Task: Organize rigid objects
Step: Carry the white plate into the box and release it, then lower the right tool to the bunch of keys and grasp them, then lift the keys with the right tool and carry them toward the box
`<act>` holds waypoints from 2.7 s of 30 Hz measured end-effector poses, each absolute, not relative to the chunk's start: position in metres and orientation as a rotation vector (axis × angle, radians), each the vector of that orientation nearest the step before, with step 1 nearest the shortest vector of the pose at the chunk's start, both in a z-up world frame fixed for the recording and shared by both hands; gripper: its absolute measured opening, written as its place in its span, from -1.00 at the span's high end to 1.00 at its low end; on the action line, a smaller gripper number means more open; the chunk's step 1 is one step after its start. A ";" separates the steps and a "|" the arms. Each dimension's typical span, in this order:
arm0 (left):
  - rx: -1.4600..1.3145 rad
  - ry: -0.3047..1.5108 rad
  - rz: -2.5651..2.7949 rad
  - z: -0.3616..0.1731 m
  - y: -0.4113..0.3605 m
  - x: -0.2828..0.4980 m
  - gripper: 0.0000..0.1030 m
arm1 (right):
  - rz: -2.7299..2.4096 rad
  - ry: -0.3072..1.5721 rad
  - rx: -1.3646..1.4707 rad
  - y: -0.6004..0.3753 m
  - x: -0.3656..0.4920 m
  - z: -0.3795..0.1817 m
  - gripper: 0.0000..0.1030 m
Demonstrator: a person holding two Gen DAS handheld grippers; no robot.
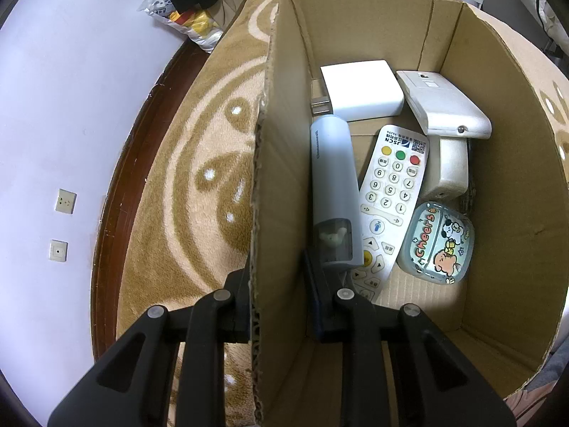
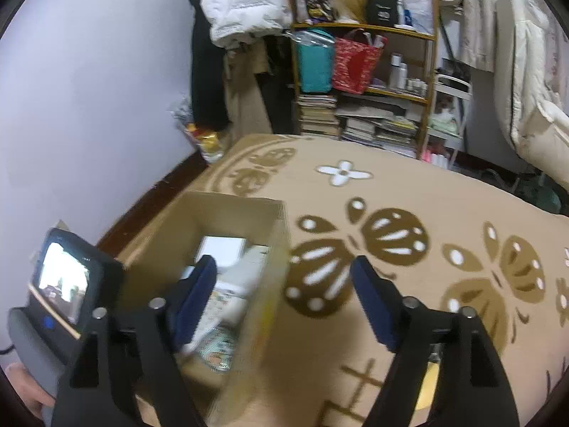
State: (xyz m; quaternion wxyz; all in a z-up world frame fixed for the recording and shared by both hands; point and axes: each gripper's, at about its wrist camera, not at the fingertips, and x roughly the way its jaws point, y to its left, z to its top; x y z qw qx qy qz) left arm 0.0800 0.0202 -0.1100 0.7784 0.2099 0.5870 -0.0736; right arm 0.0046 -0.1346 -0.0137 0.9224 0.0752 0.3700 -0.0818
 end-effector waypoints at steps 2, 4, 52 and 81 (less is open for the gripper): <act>0.456 1.269 -0.159 -0.110 0.020 0.080 0.55 | -0.204 0.778 0.147 -0.146 0.003 -0.018 -0.74; 0.457 1.270 -0.158 -0.110 0.021 0.080 0.55 | -0.241 0.782 0.146 -0.155 -0.001 -0.020 -0.79; 0.458 1.277 -0.156 -0.112 0.022 0.079 0.53 | -0.478 1.053 0.491 -0.273 -0.030 -0.164 -0.63; 0.466 1.280 -0.157 -0.109 0.025 0.076 0.53 | -0.471 1.071 0.369 -0.255 -0.025 -0.154 0.26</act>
